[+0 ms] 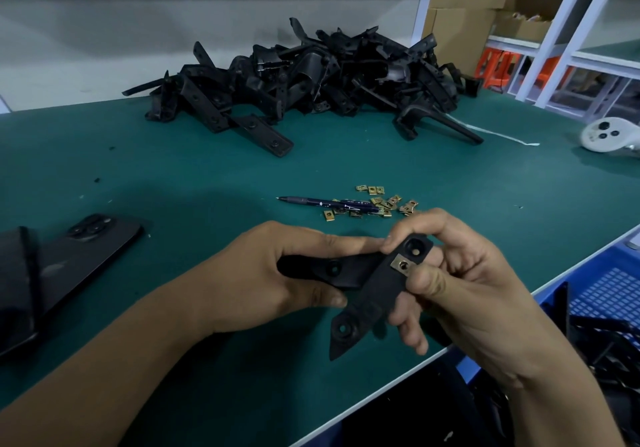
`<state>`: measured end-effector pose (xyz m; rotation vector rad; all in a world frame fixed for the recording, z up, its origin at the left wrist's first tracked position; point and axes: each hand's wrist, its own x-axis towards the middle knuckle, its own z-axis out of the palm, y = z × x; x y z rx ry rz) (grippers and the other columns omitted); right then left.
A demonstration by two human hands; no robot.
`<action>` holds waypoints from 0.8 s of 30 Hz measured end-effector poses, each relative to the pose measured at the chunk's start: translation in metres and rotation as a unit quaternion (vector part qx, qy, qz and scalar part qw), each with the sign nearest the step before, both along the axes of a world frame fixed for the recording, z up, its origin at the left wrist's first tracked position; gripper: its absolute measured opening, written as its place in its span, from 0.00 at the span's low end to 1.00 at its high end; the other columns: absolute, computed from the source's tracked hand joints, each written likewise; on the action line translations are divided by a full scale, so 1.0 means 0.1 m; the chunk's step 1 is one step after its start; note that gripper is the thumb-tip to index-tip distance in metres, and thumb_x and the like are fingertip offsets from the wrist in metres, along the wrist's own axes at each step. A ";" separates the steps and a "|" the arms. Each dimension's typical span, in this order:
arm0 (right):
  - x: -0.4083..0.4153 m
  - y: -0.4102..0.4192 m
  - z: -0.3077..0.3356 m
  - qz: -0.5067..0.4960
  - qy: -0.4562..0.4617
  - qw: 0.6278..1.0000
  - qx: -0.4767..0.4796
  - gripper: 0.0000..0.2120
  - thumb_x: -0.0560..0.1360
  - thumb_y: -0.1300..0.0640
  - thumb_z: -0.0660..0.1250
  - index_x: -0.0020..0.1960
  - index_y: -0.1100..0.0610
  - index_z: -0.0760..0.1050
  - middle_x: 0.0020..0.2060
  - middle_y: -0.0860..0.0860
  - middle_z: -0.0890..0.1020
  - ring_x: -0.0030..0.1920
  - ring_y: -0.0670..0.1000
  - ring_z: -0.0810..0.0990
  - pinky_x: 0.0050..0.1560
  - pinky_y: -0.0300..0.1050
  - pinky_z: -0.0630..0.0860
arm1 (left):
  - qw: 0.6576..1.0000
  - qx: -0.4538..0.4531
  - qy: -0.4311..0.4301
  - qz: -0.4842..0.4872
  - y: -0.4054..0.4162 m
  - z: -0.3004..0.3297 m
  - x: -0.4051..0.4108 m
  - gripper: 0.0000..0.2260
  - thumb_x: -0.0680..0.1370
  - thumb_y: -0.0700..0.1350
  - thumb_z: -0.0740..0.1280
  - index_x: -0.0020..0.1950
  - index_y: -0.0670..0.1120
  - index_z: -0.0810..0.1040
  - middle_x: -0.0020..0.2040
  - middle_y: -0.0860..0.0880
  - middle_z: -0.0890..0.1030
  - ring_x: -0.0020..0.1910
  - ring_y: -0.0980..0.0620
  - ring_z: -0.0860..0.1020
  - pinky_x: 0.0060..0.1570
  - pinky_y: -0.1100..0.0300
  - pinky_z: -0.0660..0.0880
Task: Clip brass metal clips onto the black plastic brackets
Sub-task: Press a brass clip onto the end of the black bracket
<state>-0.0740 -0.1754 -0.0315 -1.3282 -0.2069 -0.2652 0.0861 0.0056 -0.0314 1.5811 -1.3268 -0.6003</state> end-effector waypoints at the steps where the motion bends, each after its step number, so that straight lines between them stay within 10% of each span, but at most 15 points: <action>1: 0.00 0.00 0.00 -0.004 0.001 1.000 -0.003 0.15 0.74 0.52 0.77 0.56 0.57 0.78 0.32 0.62 0.83 0.26 0.54 0.82 0.28 0.42 0.77 | 1.000 0.002 -0.002 0.002 0.00 0.00 0.00 0.28 0.75 0.37 0.76 0.69 0.62 0.80 0.61 0.61 0.84 0.64 0.59 0.80 0.63 0.67 0.73; 24: -0.01 -0.02 -0.05 0.015 -0.017 1.000 -0.008 0.10 0.79 0.64 0.64 0.61 0.59 0.74 0.40 0.59 0.84 0.36 0.54 0.85 0.40 0.48 0.81 | 0.999 0.009 -0.023 0.037 0.02 -0.04 0.03 0.23 0.76 0.39 0.75 0.69 0.56 0.81 0.60 0.53 0.85 0.62 0.49 0.83 0.66 0.38 0.75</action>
